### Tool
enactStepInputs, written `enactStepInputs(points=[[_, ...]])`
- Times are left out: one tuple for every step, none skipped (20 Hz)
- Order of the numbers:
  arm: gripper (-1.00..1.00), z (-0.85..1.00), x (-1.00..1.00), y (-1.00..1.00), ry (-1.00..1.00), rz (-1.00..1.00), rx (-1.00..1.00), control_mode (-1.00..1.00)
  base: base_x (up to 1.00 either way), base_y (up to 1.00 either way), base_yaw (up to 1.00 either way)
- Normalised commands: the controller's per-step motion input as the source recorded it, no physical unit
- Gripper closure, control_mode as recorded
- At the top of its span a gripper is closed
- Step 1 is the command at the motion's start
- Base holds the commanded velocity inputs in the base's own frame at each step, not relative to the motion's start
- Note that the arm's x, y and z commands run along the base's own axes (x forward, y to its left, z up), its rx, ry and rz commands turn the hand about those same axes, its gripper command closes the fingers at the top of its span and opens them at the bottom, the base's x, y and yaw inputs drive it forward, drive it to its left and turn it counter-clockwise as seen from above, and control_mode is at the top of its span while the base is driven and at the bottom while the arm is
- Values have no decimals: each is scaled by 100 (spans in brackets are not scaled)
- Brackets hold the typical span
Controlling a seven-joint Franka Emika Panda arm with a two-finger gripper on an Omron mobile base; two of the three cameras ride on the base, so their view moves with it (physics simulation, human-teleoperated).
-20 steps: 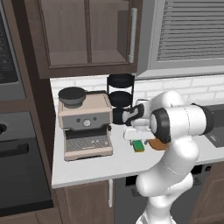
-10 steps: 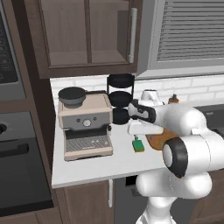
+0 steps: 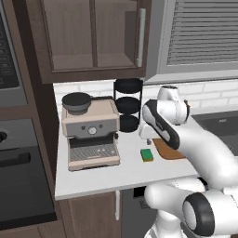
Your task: Pick up the sponge from the counter and clean the cutting board by briefly scrubbing or pressing down on the cutting board. Once finished, release the sponge.
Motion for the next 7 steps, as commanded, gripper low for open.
enactStepInputs(points=[[-100,69,-35,23,-7,7,0,-100,0,0,0],[-100,51,-56,26,-12,10,-1,-100,0,0,0],[-100,43,-69,31,-15,15,-3,-100,0,0,0],[-100,59,-59,13,-15,13,0,-100,0,0,0],[-100,46,-51,16,-16,12,0,-100,0,0,0],[-100,54,-47,6,-14,12,0,-100,0,0,0],[-100,51,-41,2,-14,11,0,-100,0,0,0]])
